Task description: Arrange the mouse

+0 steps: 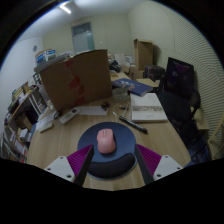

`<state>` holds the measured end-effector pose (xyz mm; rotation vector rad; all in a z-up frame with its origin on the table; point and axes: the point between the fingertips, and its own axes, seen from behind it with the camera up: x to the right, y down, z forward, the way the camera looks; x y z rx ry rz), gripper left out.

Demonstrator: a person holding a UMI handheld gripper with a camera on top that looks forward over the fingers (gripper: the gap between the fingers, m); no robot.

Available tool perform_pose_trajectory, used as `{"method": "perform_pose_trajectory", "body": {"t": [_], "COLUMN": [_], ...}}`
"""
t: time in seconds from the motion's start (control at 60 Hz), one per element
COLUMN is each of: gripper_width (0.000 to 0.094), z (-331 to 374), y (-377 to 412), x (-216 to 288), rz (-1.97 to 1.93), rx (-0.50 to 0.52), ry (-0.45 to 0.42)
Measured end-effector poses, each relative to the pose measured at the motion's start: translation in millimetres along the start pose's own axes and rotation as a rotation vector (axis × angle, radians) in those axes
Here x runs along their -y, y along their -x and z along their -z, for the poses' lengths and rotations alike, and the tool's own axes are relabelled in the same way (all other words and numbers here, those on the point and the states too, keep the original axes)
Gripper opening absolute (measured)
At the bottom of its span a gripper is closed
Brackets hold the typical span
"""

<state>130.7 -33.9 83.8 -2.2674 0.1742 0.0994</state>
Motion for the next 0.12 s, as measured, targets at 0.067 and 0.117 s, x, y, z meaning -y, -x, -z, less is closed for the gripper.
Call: {"method": "perform_pose_trajectory", "body": {"t": [0.067,0.117], "gripper_width": [0.0835,0.0833], "z": [23.2,34.4], "y": [-6.6,-15.0], "x": [-8.6,-18.1], "rz": [0.006,0.003], "rx": [0.027,0.037], "ry": [-0.014,-0.006]}}
